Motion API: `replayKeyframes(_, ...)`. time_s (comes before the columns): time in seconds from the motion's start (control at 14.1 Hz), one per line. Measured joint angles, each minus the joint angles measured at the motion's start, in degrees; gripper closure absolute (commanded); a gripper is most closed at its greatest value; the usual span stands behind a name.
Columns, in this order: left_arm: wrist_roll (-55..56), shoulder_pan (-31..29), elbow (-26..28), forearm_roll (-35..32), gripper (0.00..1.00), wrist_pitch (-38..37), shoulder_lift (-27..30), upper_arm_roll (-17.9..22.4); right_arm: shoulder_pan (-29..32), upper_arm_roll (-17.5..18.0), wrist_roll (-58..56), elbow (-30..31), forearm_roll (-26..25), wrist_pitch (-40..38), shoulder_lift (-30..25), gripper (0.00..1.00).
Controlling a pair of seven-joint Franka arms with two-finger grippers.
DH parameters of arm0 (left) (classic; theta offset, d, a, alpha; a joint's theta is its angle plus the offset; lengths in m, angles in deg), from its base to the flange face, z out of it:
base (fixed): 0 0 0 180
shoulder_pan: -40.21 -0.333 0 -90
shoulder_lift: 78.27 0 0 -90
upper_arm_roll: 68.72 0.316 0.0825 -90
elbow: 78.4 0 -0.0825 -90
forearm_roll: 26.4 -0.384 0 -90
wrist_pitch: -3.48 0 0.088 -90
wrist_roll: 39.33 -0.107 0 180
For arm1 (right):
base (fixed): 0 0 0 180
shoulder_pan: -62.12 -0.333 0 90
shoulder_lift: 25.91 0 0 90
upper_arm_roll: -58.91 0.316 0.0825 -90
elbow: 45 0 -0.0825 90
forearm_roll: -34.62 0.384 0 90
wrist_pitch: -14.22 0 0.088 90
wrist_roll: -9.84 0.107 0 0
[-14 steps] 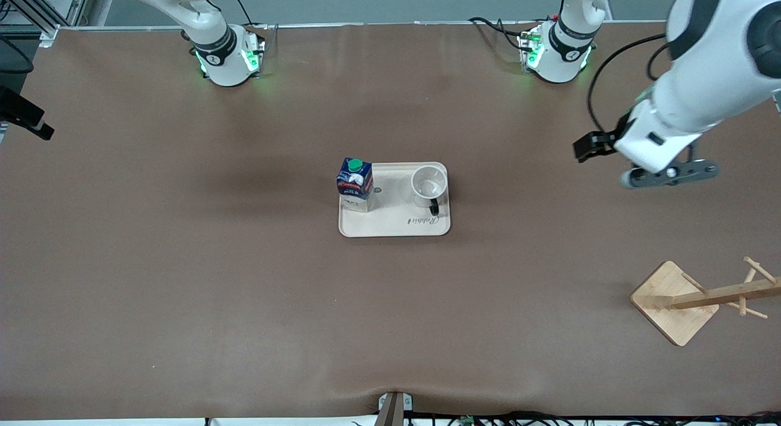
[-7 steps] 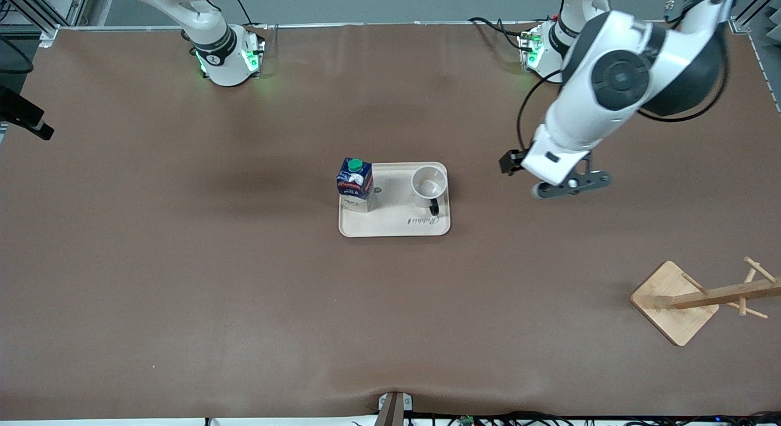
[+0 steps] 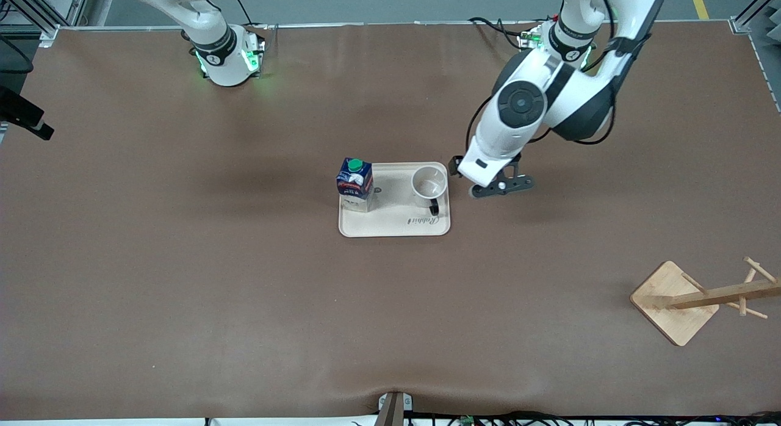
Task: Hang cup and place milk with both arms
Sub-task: 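Reach the left gripper toward the white mug on the tray, then grasp the white mug rim with the left gripper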
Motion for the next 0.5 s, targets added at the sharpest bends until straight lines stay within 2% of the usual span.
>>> replayKeyframes(0.14,3.3,1.8,0.1,-1.5,0.07,2.7,-2.8,0.0,0.0,0.0,0.0,0.0,0.0,0.0,0.0,0.00)
replayKeyframes(0.36,7.3,3.6,0.2,-2.8,0.11,6.2,-6.3,0.0,0.0,0.0,0.0,0.0,0.0,0.0,0.3,0.00)
replayKeyframes(0.5,10.6,4.7,0.2,-4.3,0.25,8.2,-8.5,0.0,0.0,0.1,0.0,0.1,0.0,0.0,1.2,0.00)
